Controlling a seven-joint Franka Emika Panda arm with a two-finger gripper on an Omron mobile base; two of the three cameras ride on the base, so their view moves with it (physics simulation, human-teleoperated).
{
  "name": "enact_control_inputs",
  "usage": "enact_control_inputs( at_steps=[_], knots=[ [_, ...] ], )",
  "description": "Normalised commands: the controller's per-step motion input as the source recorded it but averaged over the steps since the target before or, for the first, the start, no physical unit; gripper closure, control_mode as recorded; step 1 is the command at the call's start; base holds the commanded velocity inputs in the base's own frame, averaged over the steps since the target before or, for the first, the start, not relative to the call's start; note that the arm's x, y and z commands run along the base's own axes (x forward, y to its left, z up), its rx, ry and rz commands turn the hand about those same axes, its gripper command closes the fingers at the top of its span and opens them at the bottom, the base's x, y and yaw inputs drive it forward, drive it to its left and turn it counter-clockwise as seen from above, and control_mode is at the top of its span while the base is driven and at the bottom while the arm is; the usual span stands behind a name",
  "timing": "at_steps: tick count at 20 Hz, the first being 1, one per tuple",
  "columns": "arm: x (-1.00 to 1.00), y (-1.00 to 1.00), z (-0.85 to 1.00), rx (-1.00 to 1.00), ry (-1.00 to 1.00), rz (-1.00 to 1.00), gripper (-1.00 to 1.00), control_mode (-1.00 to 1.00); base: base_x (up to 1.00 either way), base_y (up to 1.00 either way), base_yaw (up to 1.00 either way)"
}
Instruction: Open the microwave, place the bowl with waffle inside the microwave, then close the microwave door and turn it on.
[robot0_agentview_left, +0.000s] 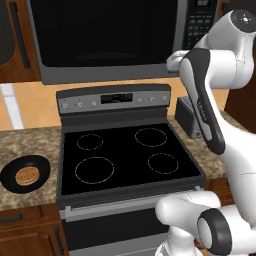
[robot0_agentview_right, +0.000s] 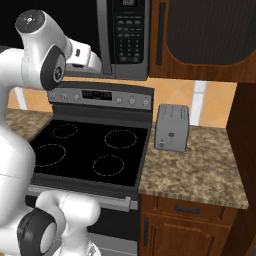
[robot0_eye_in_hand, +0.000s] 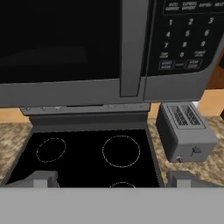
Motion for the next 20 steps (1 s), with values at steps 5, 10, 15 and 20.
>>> enact_control_inputs(
  at_steps=[5,10,15,20],
  knots=[
    [0.24,-0.18,0.15,-0.01,-0.02,0.00,-1.00,-1.00,0.00,0.00,0.00],
    [0.57,-0.27,0.00,-0.01,0.00,0.00,-1.00,-1.00,0.00,0.00,0.00],
    [0.76,-0.16,-0.01,0.00,0.00,0.00,-1.00,-1.00,0.00,0.00,0.00],
    [0.77,0.00,-0.11,0.00,-0.05,0.00,-1.00,-1.00,0.00,0.00,0.00]
  ],
)
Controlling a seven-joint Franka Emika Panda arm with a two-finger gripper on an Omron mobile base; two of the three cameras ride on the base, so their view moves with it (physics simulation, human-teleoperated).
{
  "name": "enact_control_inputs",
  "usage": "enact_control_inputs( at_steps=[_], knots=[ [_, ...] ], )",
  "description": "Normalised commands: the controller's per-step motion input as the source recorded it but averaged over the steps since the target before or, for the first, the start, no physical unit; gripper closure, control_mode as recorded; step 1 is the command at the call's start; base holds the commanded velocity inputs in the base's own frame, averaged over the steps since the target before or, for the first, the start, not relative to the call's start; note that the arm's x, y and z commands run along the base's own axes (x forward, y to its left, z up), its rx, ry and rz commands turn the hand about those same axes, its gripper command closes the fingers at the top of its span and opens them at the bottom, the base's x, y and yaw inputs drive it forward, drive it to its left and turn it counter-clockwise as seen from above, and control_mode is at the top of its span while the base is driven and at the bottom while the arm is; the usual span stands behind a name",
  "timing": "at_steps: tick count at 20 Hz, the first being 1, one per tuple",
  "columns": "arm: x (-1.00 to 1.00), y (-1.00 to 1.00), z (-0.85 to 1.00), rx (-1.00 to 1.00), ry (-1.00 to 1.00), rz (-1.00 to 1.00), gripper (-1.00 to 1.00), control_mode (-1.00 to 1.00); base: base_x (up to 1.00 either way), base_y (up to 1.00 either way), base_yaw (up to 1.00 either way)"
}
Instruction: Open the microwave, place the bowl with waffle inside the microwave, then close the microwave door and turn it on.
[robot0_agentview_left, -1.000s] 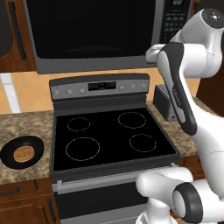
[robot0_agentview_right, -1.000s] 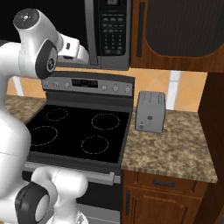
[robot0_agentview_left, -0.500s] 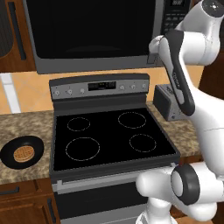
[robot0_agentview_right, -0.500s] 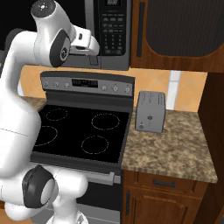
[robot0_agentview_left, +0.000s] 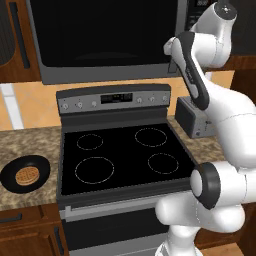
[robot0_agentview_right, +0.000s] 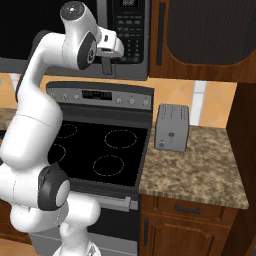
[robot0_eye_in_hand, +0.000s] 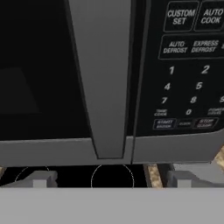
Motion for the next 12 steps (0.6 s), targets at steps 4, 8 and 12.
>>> enact_control_inputs(
  at_steps=[4,8,12],
  knots=[
    [0.73,0.00,-0.18,0.00,-0.05,0.00,-1.00,-1.00,0.00,0.00,0.00],
    [0.69,0.00,-0.24,-0.02,-0.08,0.00,-1.00,-1.00,0.00,0.00,0.00],
    [0.72,0.00,-0.21,-0.01,-0.09,0.00,-1.00,-1.00,0.00,0.00,0.00]
  ],
)
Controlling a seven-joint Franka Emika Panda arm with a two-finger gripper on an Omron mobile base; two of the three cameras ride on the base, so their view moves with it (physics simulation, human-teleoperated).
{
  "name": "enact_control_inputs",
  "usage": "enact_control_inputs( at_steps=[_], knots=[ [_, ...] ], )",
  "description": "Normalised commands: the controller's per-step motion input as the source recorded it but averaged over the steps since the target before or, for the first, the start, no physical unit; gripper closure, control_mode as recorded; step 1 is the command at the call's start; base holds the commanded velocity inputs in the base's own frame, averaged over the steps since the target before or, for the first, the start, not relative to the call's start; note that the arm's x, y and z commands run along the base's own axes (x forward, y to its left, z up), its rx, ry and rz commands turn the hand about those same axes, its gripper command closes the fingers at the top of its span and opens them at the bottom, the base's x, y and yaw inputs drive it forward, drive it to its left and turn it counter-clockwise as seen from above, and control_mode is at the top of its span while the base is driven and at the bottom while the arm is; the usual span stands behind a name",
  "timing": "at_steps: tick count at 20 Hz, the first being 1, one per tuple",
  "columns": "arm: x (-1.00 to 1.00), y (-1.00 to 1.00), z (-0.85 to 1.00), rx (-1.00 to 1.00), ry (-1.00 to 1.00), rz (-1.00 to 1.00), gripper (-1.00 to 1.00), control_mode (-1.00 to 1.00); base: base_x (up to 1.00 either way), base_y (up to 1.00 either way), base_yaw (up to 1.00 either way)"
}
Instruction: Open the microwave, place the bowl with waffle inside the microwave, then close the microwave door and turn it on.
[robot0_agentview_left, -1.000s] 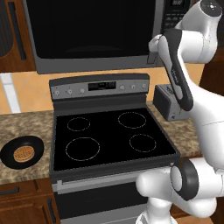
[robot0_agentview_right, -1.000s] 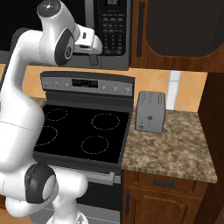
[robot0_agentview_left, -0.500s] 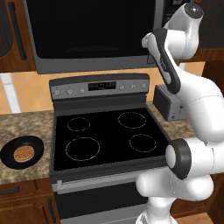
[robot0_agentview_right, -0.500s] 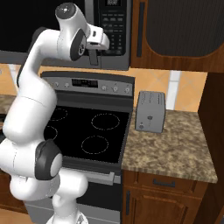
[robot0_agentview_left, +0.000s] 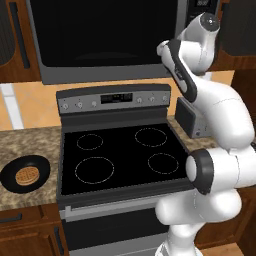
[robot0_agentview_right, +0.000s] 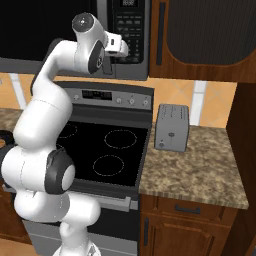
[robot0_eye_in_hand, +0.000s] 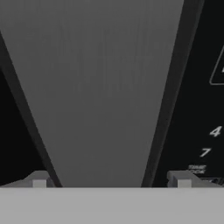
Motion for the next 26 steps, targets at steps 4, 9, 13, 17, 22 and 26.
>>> enact_control_inputs(
  at_steps=[4,9,13,17,22,26],
  knots=[
    [0.71,0.02,-0.34,-0.02,-0.16,0.00,-1.00,-1.00,0.00,0.00,0.00],
    [0.89,0.10,-0.61,0.00,-0.18,0.03,1.00,-1.00,0.00,0.00,0.00],
    [1.00,0.02,-0.63,0.00,-0.11,0.05,1.00,-1.00,0.00,0.00,0.00],
    [0.97,0.05,-0.42,0.00,-0.15,0.11,1.00,-1.00,0.00,0.00,0.00],
    [0.52,0.79,-0.15,0.00,-0.13,0.21,1.00,-1.00,0.00,0.00,0.00],
    [0.06,1.00,0.00,-0.04,0.00,0.20,1.00,-1.00,0.00,0.00,0.00]
  ],
)
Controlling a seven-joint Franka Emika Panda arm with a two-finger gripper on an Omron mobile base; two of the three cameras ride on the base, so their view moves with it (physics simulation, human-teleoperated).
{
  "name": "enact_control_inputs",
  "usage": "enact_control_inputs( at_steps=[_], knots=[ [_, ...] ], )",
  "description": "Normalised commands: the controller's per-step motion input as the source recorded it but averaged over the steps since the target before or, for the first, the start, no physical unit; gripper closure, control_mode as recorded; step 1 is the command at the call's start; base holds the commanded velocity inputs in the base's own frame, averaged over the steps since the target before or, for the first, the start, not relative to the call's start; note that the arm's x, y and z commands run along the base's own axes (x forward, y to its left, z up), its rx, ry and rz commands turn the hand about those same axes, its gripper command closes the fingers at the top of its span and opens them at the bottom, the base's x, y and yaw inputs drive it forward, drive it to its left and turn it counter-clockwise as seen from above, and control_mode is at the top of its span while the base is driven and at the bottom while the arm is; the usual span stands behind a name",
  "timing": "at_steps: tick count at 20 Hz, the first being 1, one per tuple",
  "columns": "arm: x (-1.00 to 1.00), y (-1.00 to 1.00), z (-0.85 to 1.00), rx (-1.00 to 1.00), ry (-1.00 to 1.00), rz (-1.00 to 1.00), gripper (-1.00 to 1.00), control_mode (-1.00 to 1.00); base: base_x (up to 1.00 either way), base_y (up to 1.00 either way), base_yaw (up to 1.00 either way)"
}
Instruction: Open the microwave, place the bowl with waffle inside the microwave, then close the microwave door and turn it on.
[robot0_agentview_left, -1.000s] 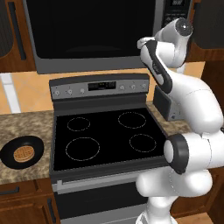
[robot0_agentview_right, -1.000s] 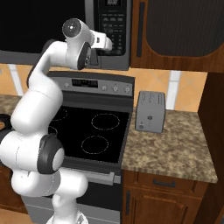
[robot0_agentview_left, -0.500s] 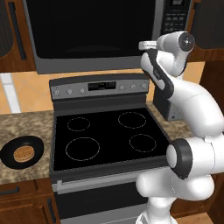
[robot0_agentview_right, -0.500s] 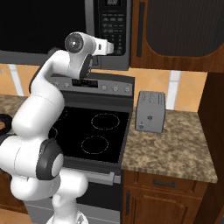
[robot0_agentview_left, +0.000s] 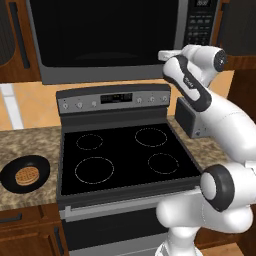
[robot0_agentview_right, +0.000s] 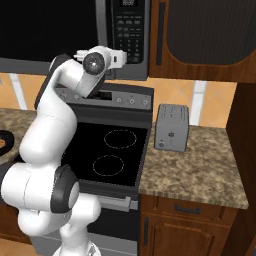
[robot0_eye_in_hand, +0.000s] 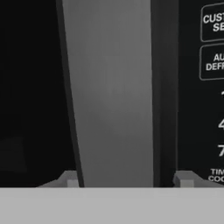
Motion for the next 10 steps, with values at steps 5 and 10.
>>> enact_control_inputs(
  at_steps=[5,10],
  knots=[
    [-0.30,1.00,0.37,-0.21,0.07,0.23,1.00,-1.00,0.00,0.00,0.00],
    [-0.97,1.00,0.67,-0.32,0.07,0.18,1.00,-1.00,0.00,0.00,0.00]
  ],
)
